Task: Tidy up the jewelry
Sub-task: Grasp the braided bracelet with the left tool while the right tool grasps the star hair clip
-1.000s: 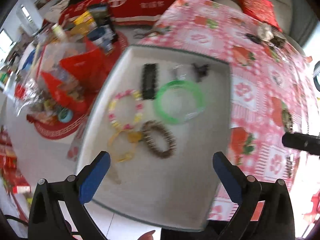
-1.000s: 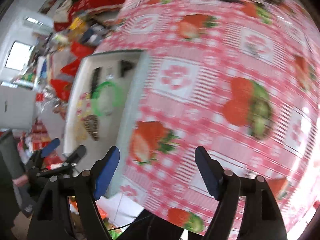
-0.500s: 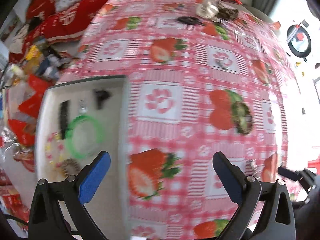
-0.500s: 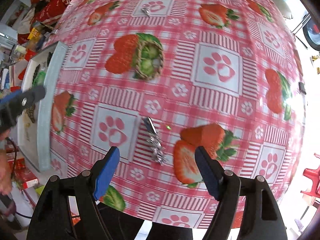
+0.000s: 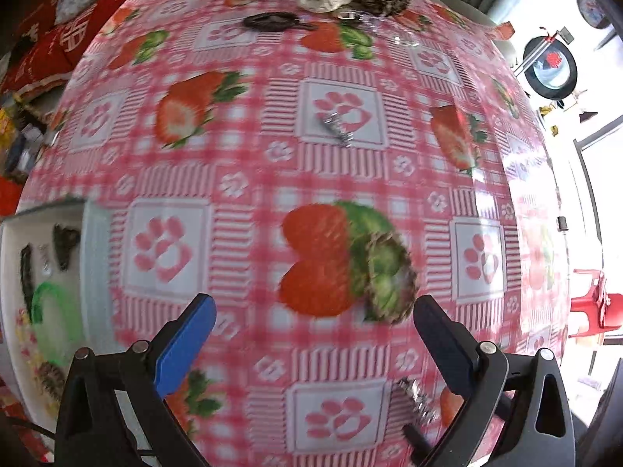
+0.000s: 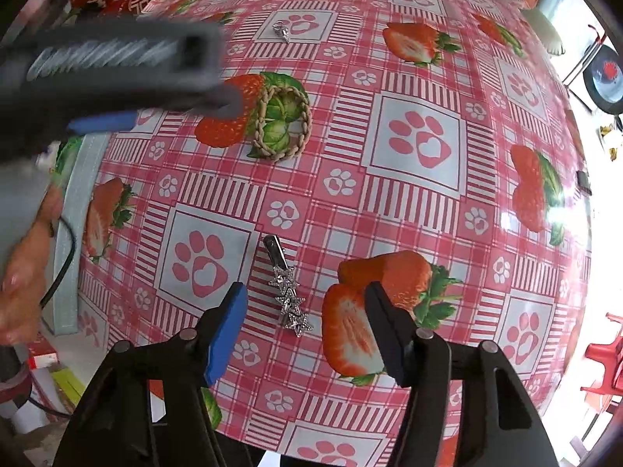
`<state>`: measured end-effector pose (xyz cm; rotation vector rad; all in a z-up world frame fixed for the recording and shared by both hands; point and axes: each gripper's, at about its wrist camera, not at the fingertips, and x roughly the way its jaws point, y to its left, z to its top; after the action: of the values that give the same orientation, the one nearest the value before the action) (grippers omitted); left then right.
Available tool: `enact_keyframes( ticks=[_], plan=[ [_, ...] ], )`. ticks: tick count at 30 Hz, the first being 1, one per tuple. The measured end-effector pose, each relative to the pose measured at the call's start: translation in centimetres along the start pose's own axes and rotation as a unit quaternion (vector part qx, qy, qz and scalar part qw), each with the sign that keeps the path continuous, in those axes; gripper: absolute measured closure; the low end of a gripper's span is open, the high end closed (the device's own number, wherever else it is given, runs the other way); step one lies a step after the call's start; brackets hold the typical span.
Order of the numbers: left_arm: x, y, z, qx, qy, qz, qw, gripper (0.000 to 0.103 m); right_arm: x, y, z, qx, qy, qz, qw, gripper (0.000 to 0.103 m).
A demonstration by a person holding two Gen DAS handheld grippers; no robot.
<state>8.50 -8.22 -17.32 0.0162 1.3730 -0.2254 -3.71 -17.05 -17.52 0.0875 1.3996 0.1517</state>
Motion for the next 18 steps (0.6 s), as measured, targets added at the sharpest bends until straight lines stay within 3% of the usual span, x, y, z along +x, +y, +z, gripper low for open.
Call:
enact_keyframes(
  ticks=[1, 8, 15, 18],
  plan=[
    [0.3, -0.3, 0.3, 0.005, 0.001, 0.001, 1.0000, 0.010, 0.3, 0.5, 0.1, -0.002, -0.001, -0.002, 1.000, 0.040],
    [2.6, -2.3, 1.1, 0.036, 0.016, 0.004, 0.9992, 0.010, 1.5, 1.8, -0.4, -0.010, -0.013, -0.017, 1.000, 0.049],
    [3.8, -4.5, 1.4, 0.057, 0.021, 0.015, 0.9981, 0.017, 1.7, 2.5, -1.4, -0.023, -0.028, -0.049, 0.998, 0.074],
    [4.1, -6.2, 1.3, 0.074, 0.016, 0.033, 0.9966, 0.031, 1.5, 2.0, -1.7, -0.023, -0.030, -0.048, 0.998, 0.085]
  ],
)
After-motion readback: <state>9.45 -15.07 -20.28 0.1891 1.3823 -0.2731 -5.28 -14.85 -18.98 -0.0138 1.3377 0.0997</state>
